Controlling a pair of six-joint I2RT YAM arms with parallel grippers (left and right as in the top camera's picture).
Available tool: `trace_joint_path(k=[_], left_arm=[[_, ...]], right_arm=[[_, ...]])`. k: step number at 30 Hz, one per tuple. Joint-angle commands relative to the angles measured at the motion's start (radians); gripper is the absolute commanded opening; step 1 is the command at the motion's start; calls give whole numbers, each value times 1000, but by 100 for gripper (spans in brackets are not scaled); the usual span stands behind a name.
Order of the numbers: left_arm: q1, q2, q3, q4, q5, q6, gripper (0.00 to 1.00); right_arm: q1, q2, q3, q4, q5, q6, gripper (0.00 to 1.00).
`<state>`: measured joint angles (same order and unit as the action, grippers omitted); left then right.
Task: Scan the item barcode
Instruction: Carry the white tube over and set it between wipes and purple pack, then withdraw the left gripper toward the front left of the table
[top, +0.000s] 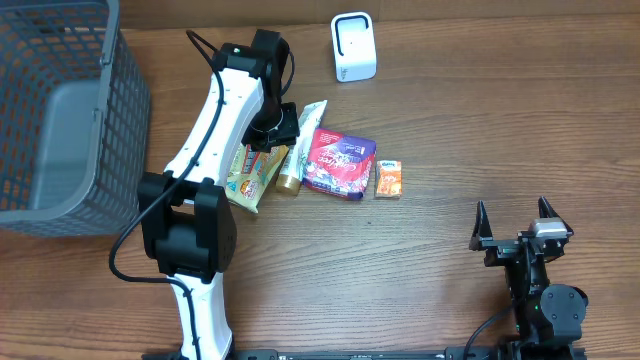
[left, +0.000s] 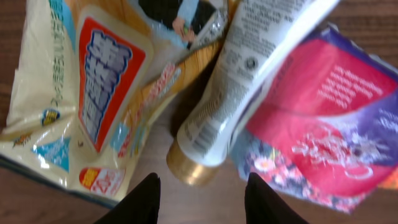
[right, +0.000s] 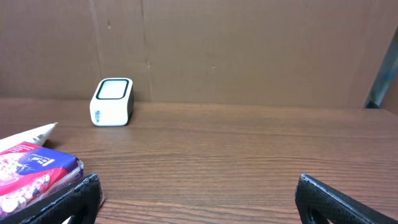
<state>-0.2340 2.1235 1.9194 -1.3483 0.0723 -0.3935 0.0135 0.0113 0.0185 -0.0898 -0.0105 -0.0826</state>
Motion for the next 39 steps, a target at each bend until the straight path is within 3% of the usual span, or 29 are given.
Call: trace_joint_path(k=[1,7,9,13,15,25,39], left_arm=[[25,-29,151,-80,64,13,38],[34,-32,448,-334,97,91,58],[31,-43,472,-342,130,137,63],[30,-93,472,-342,166,158,82],[30,-121,471,-342,165,177,100],[32,-413,320,-342,5,159,100],[32,-908,-139,-341,6,123,100]], right_arm=[[-5,-8,-11,5,10,-4,100],[-5,-8,-11,5,10,-4,100],[-5,-8,-11,5,10,-4,100],[-5,-8,-11,5,10,-4,100],[-5,-8,-11,5,10,-4,100],[-5,-8,-11,5,10,-4,100],[-5,-8,-11,5,10,-4,100]])
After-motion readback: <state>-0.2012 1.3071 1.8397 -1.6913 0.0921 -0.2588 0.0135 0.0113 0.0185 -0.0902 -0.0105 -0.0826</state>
